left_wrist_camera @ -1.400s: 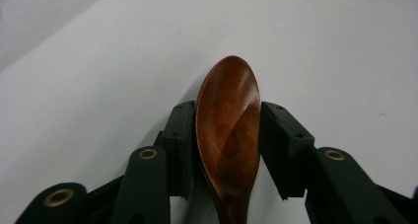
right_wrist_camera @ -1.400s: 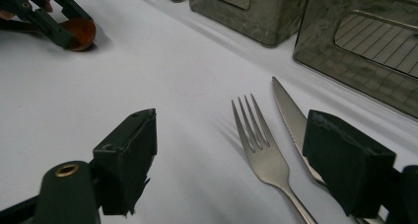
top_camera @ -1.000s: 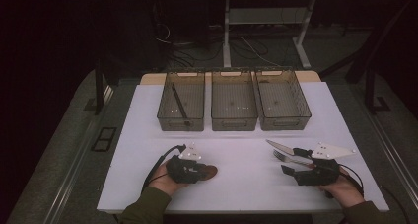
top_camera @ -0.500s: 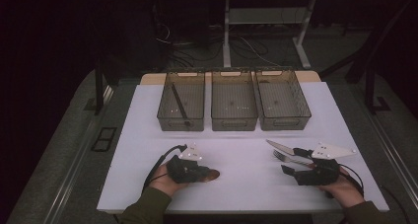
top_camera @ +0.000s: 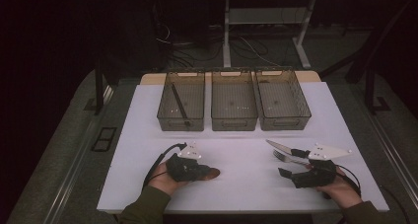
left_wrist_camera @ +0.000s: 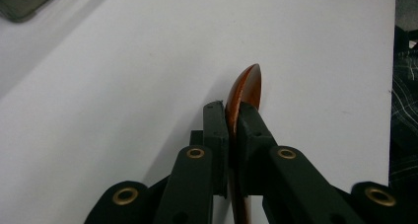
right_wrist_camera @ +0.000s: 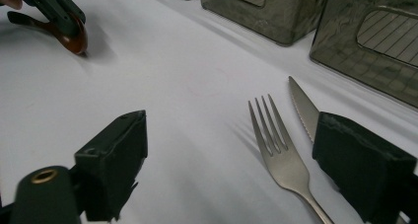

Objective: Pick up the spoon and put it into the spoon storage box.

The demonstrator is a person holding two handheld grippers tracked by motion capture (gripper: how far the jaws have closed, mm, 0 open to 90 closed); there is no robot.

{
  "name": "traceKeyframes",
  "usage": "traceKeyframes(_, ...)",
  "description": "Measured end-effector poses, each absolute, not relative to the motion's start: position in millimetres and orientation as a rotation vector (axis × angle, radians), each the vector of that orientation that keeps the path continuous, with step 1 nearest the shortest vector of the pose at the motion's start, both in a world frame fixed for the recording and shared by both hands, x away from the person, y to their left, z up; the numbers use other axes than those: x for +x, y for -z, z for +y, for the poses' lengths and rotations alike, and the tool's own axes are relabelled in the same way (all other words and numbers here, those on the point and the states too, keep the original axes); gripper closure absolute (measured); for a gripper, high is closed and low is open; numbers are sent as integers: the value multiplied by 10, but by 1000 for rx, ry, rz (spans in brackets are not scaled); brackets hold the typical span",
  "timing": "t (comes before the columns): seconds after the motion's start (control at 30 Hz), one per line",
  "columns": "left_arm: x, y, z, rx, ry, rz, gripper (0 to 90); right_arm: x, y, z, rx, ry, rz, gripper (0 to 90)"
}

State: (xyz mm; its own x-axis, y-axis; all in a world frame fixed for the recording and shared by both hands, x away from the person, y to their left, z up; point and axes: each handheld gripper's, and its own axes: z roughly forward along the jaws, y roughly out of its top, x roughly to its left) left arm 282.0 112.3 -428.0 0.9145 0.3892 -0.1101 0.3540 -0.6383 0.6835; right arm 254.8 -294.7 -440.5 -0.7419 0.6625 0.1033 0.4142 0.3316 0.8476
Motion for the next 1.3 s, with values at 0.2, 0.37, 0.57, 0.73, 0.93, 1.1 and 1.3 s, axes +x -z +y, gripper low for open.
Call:
traceKeyframes(0.2, 2842, 4243, 1130, 2314, -69, 512, 835, 2546, 4427, -2922, 992, -1352, 2346, 105)
traceKeyframes(0.37, 2871, 4195, 1142, 2296, -81, 507, 835, 2547, 4424, -2925, 997, -1353, 2338, 105)
traceKeyframes(0.57, 2898, 4157, 1144, 2276, -94, 515, 835, 2546, 4420, -2929, 996, -1345, 2334, 106)
traceKeyframes(0.73, 2934, 4139, 1136, 2263, -106, 526, 835, 2548, 4417, -2936, 993, -1348, 2332, 106)
traceKeyframes(0.93, 3018, 4095, 1117, 2226, -117, 584, 834, 2554, 4421, -2939, 996, -1347, 2331, 106)
traceKeyframes(1.1, 3070, 4029, 1111, 2201, -122, 581, 834, 2555, 4421, -2942, 1000, -1347, 2329, 106)
traceKeyframes(1.3, 3138, 3936, 1071, 2171, -152, 573, 834, 2555, 4423, -2940, 1001, -1346, 2329, 106)
